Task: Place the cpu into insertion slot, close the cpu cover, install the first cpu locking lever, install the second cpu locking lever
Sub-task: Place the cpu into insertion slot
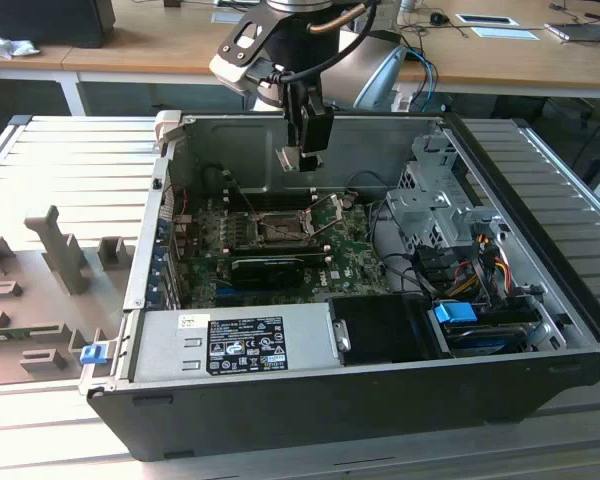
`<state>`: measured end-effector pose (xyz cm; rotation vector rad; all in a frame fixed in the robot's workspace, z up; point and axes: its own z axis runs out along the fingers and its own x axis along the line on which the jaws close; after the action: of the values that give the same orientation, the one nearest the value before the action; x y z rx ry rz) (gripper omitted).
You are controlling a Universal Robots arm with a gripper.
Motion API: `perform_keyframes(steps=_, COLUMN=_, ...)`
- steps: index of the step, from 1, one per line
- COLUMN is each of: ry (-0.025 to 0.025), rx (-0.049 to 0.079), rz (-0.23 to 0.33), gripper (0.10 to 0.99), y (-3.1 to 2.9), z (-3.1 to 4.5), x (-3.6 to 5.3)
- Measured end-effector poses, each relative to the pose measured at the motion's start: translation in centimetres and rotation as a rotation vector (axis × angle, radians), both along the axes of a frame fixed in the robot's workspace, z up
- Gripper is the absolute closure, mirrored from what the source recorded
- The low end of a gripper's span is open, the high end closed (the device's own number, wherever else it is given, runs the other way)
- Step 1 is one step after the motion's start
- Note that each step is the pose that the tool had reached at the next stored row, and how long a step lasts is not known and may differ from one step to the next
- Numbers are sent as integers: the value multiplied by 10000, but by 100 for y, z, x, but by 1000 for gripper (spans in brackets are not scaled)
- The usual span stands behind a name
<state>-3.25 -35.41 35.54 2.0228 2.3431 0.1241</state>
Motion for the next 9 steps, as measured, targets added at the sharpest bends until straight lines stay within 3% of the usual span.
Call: perform_keyframes(steps=9, ry=0, rx=-26, rz=-31, gripper=557, y=-1, z=-66, x=0)
